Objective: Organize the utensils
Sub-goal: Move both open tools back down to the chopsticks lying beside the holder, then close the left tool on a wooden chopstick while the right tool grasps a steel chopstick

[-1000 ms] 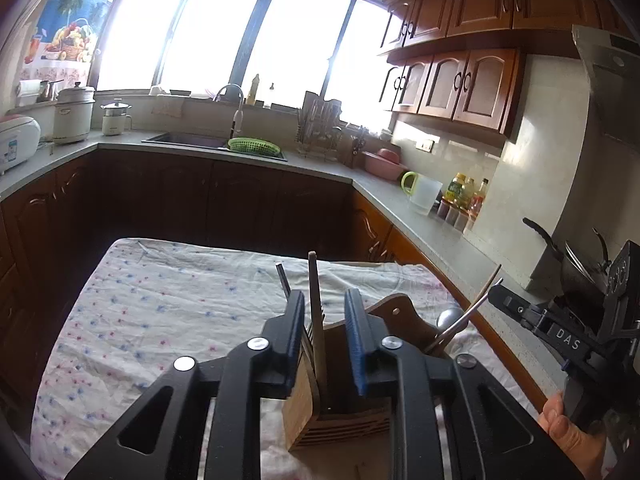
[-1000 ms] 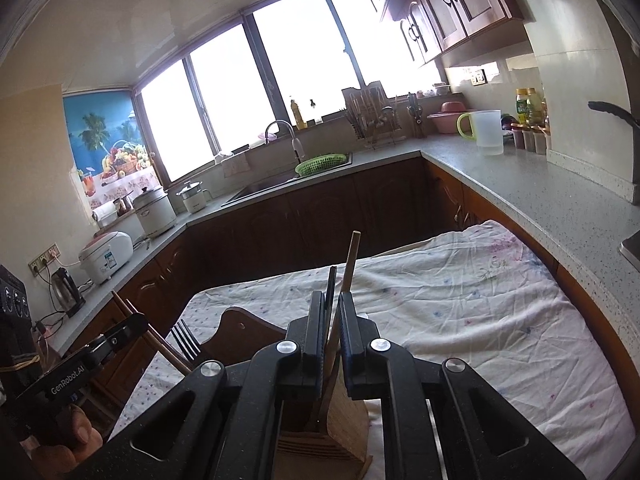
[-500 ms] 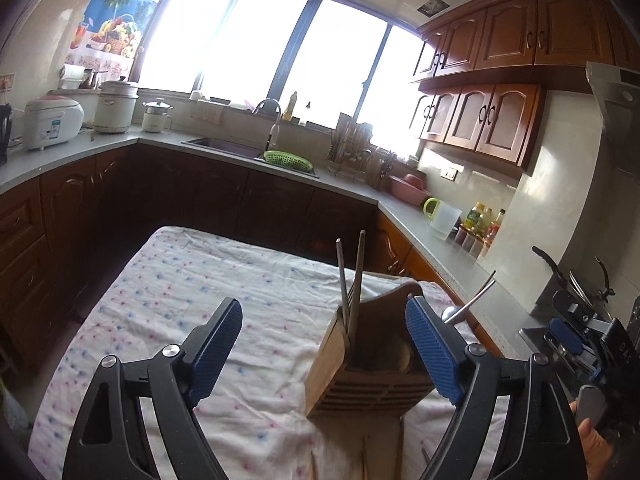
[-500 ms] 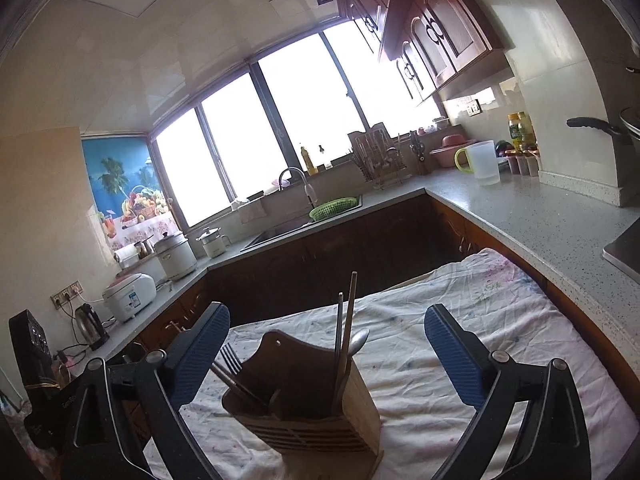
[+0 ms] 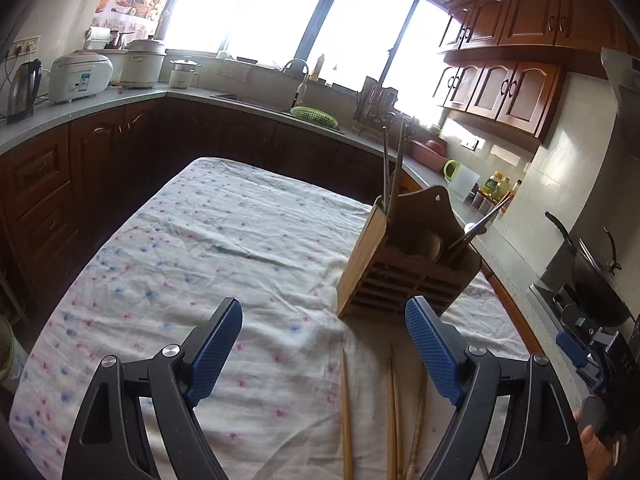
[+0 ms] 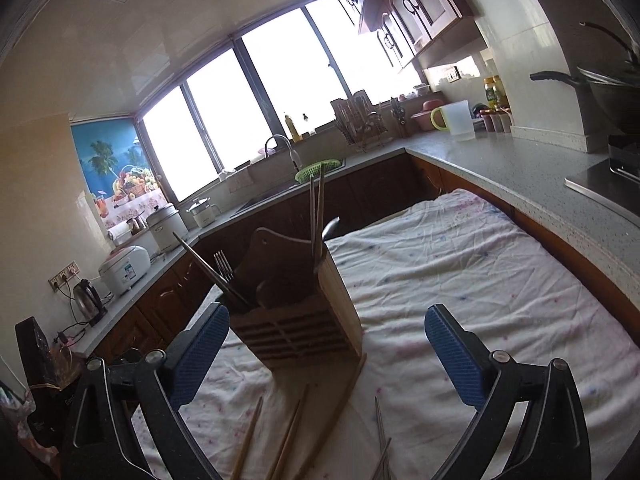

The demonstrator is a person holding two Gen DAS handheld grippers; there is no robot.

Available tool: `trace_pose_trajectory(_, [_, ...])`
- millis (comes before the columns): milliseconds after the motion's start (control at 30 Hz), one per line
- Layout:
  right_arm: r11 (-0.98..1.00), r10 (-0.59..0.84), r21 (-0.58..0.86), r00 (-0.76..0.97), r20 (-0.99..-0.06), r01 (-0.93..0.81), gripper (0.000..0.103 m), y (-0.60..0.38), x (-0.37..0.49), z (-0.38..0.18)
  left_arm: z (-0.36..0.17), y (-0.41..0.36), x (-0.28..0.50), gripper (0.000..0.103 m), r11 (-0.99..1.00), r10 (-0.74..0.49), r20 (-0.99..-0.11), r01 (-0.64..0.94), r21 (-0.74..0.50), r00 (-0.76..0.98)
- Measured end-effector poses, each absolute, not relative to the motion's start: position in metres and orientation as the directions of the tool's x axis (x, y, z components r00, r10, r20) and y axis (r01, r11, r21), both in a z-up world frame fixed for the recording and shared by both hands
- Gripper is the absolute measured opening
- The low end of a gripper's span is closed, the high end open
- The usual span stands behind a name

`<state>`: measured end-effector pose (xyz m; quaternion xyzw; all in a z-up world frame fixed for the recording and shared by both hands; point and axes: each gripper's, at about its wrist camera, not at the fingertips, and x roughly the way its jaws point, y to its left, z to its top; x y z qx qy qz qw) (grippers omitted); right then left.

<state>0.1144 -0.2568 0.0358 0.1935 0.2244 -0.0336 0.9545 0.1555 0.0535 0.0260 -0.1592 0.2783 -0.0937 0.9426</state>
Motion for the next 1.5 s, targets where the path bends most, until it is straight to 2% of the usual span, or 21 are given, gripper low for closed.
trace_pose_trajectory(367, [0.892, 0.004, 0.389, 0.857, -0.516, 0.23, 0.099, -0.267, 0.08, -0.004, 0.005, 0.052, 0.137, 0.084, 0.934, -0.26, -0.56, 0.057, -0.354, 0.787])
trace_pose_trajectory(767, [0.91, 0.004, 0.337, 0.806, -0.592, 0.242, 0.099, -0.262, 0.076, -0.029, -0.007, 0.041, 0.146, 0.084, 0.949, -0.249, -0.63, 0.054, -0.312, 0.735])
trace_pose_trajectory(900, [0.92, 0.012, 0.315, 0.789, -0.614, 0.231, 0.095, -0.257, 0.085, -0.033, -0.011, 0.035, 0.154, 0.083, 0.952, -0.25, -0.647, 0.061, -0.3, 0.72])
trace_pose_trajectory(1200, [0.937, 0.016, 0.264, 0.728, -0.685, 0.228, 0.065, -0.252, 0.108, -0.045, -0.018, 0.026, 0.177, 0.077, 0.949, -0.282, -0.694, 0.085, -0.305, 0.662])
trace_pose_trajectory(1500, [0.969, 0.024, 0.176, 0.649, -0.76, 0.171, 0.041, -0.243, 0.147, -0.055, -0.024, 0.0, 0.221, 0.049, 0.948, -0.315, -0.761, 0.149, -0.281, 0.567])
